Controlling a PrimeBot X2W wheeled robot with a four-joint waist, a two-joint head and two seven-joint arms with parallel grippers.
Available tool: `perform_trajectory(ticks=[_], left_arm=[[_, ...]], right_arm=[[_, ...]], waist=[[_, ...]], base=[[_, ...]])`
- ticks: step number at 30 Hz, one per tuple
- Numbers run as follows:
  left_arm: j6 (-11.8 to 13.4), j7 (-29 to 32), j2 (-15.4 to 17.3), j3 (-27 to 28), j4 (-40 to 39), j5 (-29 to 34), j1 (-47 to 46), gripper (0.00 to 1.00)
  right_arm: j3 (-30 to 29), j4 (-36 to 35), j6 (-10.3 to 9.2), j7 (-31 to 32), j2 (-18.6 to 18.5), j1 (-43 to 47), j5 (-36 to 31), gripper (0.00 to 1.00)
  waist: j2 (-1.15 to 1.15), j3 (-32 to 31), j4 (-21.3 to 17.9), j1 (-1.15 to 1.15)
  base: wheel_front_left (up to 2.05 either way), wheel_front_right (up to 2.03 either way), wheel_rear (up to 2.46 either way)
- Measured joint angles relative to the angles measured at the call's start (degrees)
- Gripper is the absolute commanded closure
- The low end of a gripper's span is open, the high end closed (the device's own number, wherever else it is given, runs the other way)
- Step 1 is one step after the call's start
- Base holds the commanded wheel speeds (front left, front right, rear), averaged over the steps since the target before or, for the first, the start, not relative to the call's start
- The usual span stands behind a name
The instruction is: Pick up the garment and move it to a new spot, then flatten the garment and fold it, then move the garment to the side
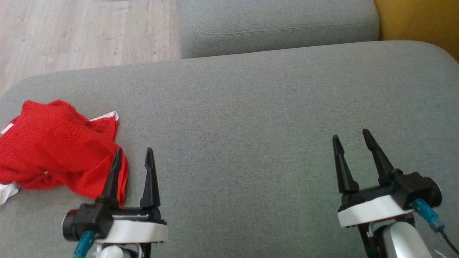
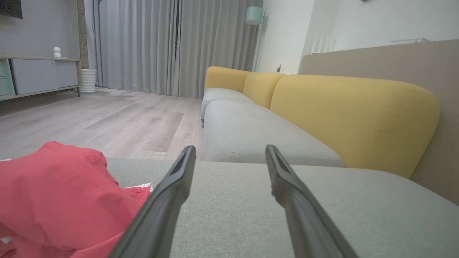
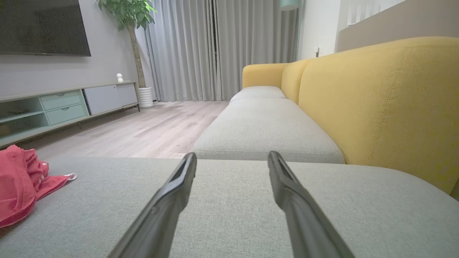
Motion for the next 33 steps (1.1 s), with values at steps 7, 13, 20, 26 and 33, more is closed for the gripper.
perform_trajectory(ticks=[7, 13, 20, 26, 33], left_arm=[[-4.5, -1.2, -2.8, 5.0, -0.6, 0.0, 1.6, 0.0], [-8.0, -2.3, -3.6, 7.2, 0.4, 2.1, 2.6, 0.0], [-8.9, -3.0, -3.8, 7.0, 1.7, 5.0, 3.2, 0.0], [-8.8, -3.0, -3.8, 6.7, 2.7, 5.0, 3.3, 0.0], [-8.7, -3.0, -3.8, 6.5, 2.8, 4.5, 3.3, 0.0]], right_arm=[[-0.4, -0.3, 0.0, -1.2, 0.0, 0.0, 2.8, 0.0], [0.0, 0.9, 0.0, -2.1, 0.0, 0.1, 6.0, 0.0], [1.4, 2.8, 0.0, -2.9, 0.0, 0.2, 5.9, 0.0], [1.4, 3.3, 0.0, -2.9, 0.0, 0.2, 5.9, 0.0], [1.4, 3.3, 0.0, -2.9, 0.0, 0.2, 5.9, 0.0]], waist=[[0.0, -0.2, 0.1, 0.0], [0.0, -0.5, 0.1, 0.0], [0.0, -0.8, -0.1, 0.0], [0.0, -1.0, -0.2, 0.0], [0.0, -1.4, 0.1, 0.0]], base=[[0.0, 0.0, 0.0], [0.0, 0.0, 0.0], [0.0, 0.0, 0.0], [0.0, 0.0, 0.0], [0.0, 0.0, 0.0]])
